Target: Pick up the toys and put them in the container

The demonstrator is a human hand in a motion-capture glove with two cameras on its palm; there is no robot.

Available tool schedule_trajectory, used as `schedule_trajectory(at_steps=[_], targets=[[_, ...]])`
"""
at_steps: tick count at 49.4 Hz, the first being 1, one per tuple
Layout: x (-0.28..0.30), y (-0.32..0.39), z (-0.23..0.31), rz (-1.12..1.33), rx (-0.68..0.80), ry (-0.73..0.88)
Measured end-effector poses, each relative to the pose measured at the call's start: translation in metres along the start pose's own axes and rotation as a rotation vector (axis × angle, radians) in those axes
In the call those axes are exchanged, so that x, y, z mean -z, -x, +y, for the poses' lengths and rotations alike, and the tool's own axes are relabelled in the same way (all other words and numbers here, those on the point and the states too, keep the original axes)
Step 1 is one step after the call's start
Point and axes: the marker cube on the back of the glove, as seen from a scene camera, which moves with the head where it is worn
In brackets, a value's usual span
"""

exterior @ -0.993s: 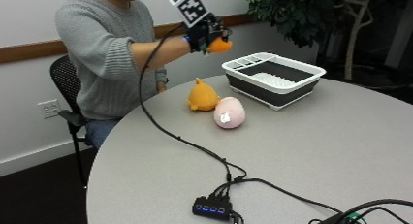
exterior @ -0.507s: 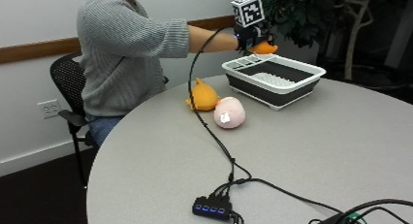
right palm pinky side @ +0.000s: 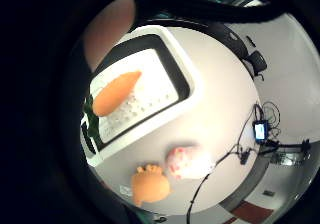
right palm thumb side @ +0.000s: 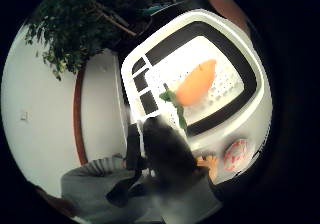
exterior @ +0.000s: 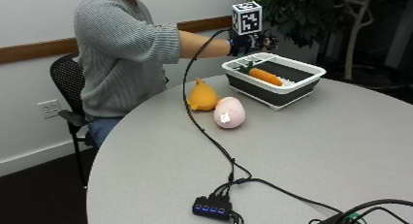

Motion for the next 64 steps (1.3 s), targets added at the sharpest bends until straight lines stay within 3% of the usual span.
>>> schedule_trajectory(at_steps=[10,17,23,30,37,46,52,64], targets=[[0.009,-0.049,0.056,0.001,-0.039,0.010],[0.022,-0.119,0.110,-0.010,-0.229,-0.030],[0.016,-0.147,0.134,-0.013,-0.285,-0.013],[-0.051,-0.152,0.141,0.039,-0.366,0.156],[-0.153,-0.157,0.157,0.095,-0.438,0.374],[-0.152,-0.156,0.155,0.046,-0.424,0.314],[-0.140,-0.154,0.149,0.054,-0.447,0.147],[-0.030,-0.181,0.126,0.048,-0.450,-0.092]])
